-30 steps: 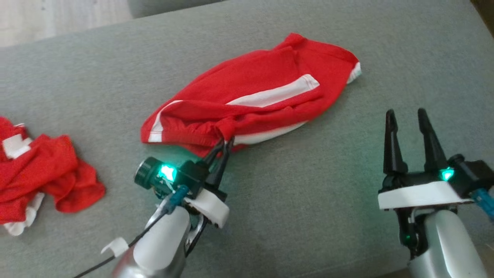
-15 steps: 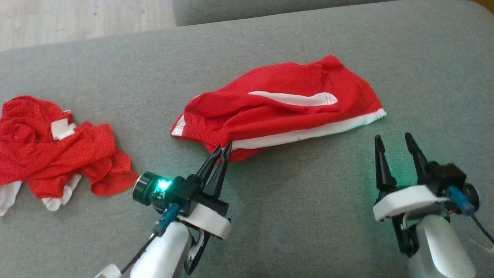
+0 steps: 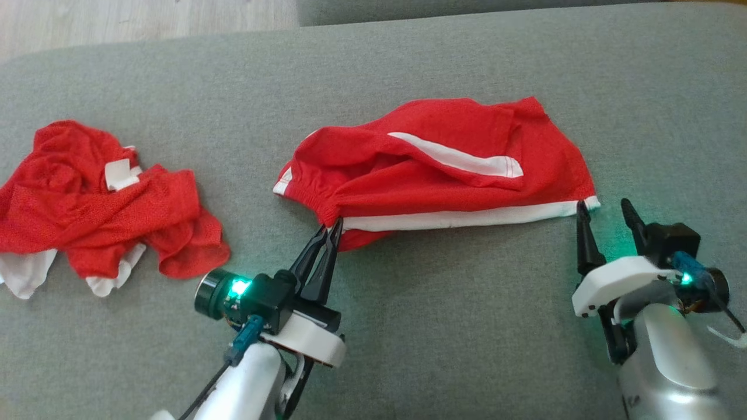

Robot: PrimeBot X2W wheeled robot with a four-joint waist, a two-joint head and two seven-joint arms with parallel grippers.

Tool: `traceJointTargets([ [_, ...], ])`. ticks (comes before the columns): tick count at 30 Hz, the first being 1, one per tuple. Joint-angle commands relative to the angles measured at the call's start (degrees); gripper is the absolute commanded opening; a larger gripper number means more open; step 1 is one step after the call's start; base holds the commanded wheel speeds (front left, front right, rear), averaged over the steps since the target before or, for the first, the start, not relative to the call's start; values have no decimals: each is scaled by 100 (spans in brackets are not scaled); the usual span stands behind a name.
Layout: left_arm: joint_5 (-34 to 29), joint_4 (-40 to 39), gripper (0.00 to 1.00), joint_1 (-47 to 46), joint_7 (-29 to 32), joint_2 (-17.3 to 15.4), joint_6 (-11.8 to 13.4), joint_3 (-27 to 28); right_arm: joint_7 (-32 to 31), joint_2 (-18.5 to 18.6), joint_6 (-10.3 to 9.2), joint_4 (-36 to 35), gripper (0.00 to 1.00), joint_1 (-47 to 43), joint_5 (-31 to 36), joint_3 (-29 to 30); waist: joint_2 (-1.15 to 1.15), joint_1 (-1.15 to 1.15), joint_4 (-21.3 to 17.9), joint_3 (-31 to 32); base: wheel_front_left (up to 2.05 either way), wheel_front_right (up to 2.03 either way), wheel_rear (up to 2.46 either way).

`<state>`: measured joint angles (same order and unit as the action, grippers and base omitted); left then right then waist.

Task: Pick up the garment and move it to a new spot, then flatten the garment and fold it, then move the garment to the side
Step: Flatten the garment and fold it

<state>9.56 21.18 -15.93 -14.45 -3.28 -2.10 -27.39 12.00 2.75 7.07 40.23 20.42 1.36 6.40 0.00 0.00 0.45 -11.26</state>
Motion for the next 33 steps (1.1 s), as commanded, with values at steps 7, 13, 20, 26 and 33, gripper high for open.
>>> traceJointTargets([
  [7,-48,-236,0,-170,-54,-40,-12,248,-8,13,42,317,100,430,211,-48,0,0,54,-71,0,0,0],
  [13,-67,-221,0,-177,-54,-29,-28,251,17,13,42,587,100,563,331,-134,0,0,49,-90,0,0,0],
  [20,-86,-190,0,-197,-54,-21,-60,261,116,13,42,774,100,668,335,-252,0,0,23,-98,0,0,0],
  [26,-89,-145,0,-217,-54,-13,-85,264,190,13,42,872,100,733,401,-324,0,0,23,-95,0,0,0],
  [33,-95,-118,0,-226,-54,-4,-90,264,207,13,42,1094,0,820,330,-345,0,0,38,-91,0,0,0],
])
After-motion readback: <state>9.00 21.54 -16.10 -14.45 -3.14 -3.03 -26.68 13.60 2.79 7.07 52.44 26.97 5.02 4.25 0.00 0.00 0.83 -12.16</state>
